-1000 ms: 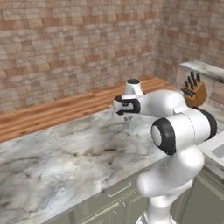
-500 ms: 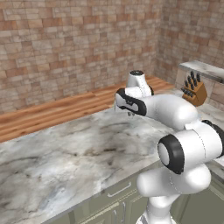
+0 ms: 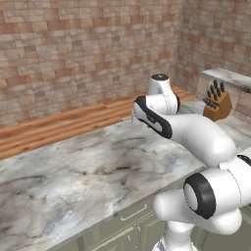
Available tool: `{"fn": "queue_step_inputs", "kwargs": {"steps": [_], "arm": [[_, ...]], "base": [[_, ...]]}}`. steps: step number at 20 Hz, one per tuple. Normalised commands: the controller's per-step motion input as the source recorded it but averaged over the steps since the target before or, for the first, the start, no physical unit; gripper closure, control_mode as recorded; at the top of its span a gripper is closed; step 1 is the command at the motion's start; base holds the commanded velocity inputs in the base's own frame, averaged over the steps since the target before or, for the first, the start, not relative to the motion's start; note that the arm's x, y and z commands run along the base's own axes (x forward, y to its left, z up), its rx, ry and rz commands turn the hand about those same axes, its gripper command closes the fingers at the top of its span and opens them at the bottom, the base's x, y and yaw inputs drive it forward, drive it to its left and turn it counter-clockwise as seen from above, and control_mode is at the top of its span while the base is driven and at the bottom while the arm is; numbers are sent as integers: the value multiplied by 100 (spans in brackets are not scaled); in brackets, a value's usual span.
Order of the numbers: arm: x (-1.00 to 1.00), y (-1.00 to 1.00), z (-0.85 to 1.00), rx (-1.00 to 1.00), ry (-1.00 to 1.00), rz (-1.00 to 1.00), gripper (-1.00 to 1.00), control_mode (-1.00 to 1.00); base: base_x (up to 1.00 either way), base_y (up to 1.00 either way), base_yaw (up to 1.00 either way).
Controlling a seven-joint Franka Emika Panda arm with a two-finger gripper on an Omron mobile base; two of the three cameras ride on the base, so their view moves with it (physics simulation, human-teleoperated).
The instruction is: Organize the utensils by type. Pick up the wooden spoons from the counter and place them in the open cabinet. Then pick up the metallic utensils from the counter and place them in the open drawer.
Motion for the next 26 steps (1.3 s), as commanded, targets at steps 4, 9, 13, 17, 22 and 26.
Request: {"fn": "queue_step_inputs", "kwargs": {"steps": [4,9,13,17,22,26], "arm": [[-28,-6,10,0,-5,-2,100,-100],[0,0,0,0,0,0,100,-100],[-4,0,0,0,0,0,100,-100],[0,0,0,0,0,0,100,100],[0,0,0,0,0,0,100,100],[0,0,0,0,0,0,100,100]], "base": [[0,0,0],[0,0,0],[0,0,0],[-22,0,-9],[-34,-1,-50],[-9,4,-95]]}}
